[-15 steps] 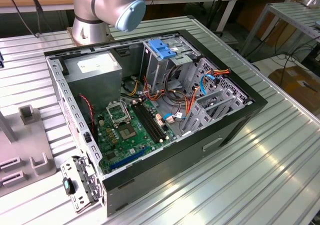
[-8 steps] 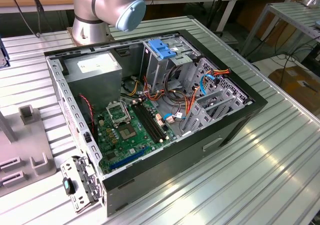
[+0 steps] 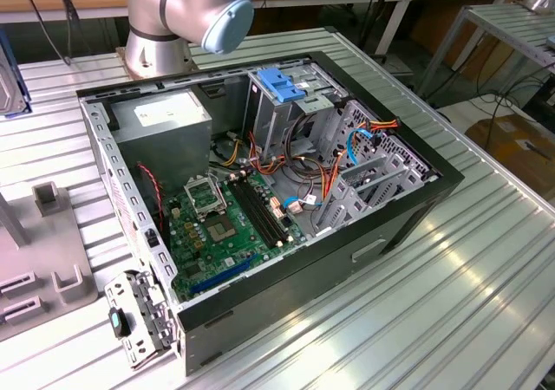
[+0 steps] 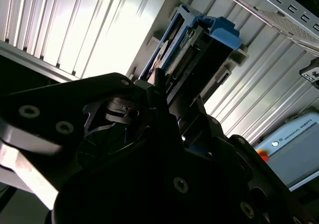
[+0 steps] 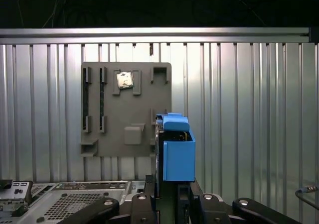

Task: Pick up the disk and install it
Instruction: 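Pick up the disk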

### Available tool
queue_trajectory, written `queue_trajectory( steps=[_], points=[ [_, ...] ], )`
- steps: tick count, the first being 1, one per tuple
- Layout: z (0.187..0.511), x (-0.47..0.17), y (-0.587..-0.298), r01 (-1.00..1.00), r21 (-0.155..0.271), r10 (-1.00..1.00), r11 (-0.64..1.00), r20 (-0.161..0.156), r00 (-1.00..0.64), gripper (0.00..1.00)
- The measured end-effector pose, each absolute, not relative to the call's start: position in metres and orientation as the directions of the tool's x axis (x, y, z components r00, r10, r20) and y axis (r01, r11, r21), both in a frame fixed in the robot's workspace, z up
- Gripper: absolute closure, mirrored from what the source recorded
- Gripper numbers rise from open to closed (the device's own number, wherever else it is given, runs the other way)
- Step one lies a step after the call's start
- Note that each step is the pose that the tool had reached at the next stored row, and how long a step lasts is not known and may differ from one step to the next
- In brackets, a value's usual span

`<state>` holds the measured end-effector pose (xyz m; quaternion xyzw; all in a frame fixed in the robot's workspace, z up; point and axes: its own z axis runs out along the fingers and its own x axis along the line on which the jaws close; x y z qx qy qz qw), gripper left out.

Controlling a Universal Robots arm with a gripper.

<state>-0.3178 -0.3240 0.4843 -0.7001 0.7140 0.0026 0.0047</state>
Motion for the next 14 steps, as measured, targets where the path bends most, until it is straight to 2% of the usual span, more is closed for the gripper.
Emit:
queue_trajectory(
  steps=[14],
  points=[
    [0.484,-0.288,-0.324,-1.0,-0.003,-1.0,0.02,-0.01,-0.02,0.65]
  ],
)
